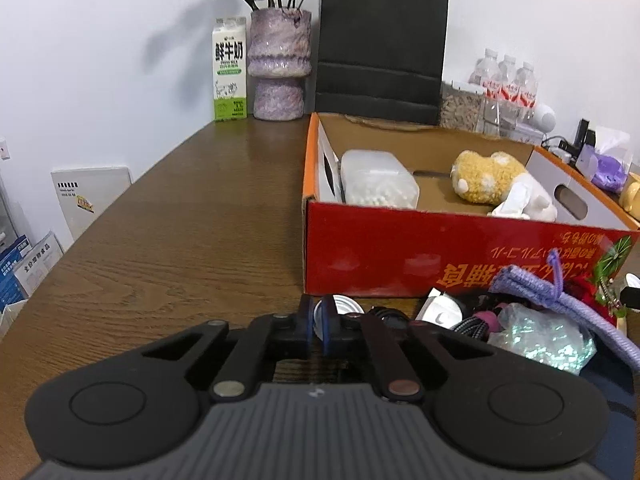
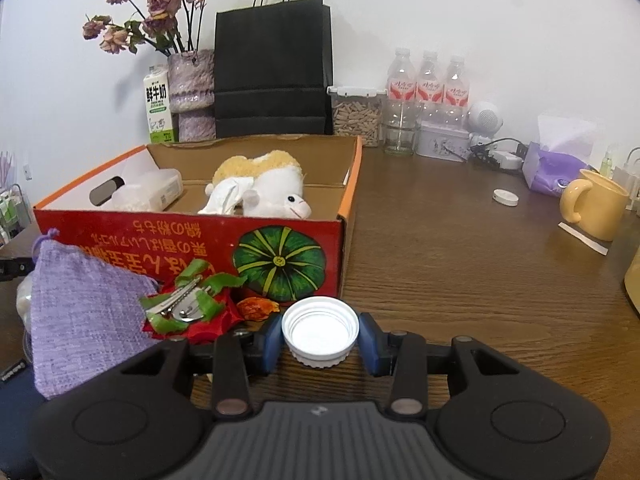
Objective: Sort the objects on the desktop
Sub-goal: 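Carry both white caps into the cardboard box and open both tools, then withdraw both tools from the box toward the clutter beside it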
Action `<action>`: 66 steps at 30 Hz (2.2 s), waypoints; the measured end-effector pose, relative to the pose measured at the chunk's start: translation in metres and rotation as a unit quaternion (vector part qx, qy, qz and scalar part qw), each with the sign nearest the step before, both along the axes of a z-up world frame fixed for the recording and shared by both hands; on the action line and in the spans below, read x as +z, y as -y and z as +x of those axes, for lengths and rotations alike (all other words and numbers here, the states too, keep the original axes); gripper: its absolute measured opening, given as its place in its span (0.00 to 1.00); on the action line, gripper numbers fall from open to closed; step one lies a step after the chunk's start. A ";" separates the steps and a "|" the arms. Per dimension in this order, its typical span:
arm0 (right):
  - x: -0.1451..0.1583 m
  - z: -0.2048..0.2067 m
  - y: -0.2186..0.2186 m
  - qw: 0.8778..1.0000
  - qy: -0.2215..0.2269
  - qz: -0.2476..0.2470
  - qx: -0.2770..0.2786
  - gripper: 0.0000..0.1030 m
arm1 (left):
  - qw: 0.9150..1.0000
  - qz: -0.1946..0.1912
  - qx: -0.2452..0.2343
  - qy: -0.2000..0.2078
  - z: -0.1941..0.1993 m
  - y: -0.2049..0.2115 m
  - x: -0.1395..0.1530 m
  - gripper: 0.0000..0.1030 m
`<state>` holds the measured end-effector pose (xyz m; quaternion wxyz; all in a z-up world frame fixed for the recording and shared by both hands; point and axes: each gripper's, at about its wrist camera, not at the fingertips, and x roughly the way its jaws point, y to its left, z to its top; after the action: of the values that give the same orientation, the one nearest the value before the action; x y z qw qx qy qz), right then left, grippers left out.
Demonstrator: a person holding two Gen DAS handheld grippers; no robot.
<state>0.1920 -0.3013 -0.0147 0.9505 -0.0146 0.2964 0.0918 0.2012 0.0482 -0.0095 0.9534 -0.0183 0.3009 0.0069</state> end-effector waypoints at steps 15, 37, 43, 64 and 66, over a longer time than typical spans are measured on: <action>0.054 -0.028 -0.012 0.996 0.080 0.010 0.028 0.38 | 0.993 -0.003 -0.014 0.116 -0.041 0.006 0.064 0.04; 0.057 0.098 -0.095 0.992 0.081 0.044 0.091 0.38 | 0.991 -0.021 -0.050 0.125 0.082 0.077 0.052 0.04; 0.036 0.111 -0.093 0.993 0.041 0.051 0.099 0.38 | 0.992 0.020 -0.055 0.115 0.084 0.084 0.035 0.05; 0.040 0.088 -0.075 0.995 0.089 0.034 0.028 1.00 | 0.986 0.038 0.018 0.163 0.065 0.076 0.040 1.00; 0.041 0.088 -0.074 0.995 0.090 0.034 0.026 1.00 | 0.985 0.047 0.019 0.166 0.064 0.079 0.040 1.00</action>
<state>0.2797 -0.2273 0.0259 0.9707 0.0020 0.2055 0.1245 0.2650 -0.0305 0.0303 0.9896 0.0200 0.1374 0.0365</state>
